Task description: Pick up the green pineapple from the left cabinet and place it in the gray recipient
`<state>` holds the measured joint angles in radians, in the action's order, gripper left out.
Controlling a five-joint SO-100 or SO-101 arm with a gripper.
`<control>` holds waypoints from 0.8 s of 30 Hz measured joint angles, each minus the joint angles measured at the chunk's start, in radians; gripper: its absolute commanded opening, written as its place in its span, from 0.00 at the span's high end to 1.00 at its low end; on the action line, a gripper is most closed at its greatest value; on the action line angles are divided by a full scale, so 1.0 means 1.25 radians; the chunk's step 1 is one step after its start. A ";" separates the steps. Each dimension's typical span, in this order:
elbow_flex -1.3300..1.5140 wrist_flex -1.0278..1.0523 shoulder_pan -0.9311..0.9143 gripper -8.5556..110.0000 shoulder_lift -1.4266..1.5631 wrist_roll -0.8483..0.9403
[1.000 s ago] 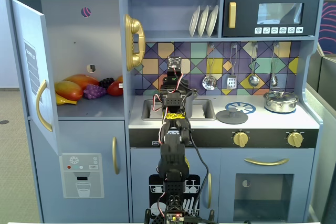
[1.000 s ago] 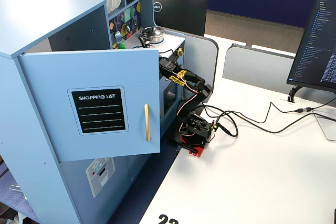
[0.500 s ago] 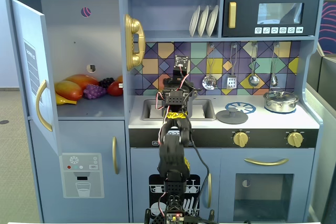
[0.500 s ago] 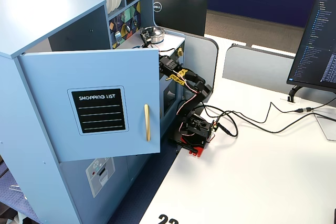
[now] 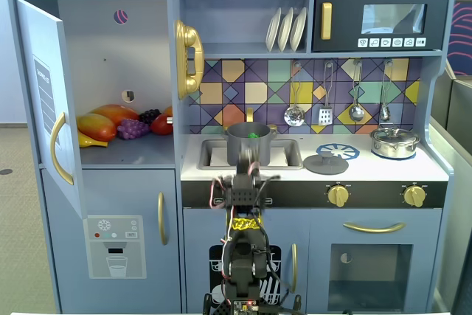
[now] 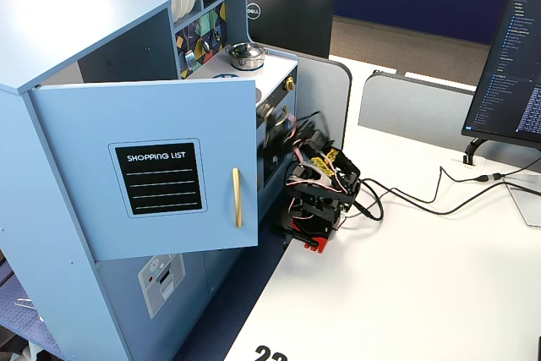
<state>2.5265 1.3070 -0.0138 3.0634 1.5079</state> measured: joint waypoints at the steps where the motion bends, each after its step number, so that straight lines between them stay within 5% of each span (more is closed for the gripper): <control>1: 0.056 -0.004 0.000 0.93 0.001 -0.002; 9: 0.368 -0.225 0.007 0.93 -0.058 -0.060; 18: 0.371 0.018 0.027 0.88 0.047 0.006; 24: 0.380 0.033 0.021 0.87 0.097 0.011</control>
<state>3.0020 1.3484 0.0123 3.1845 1.5217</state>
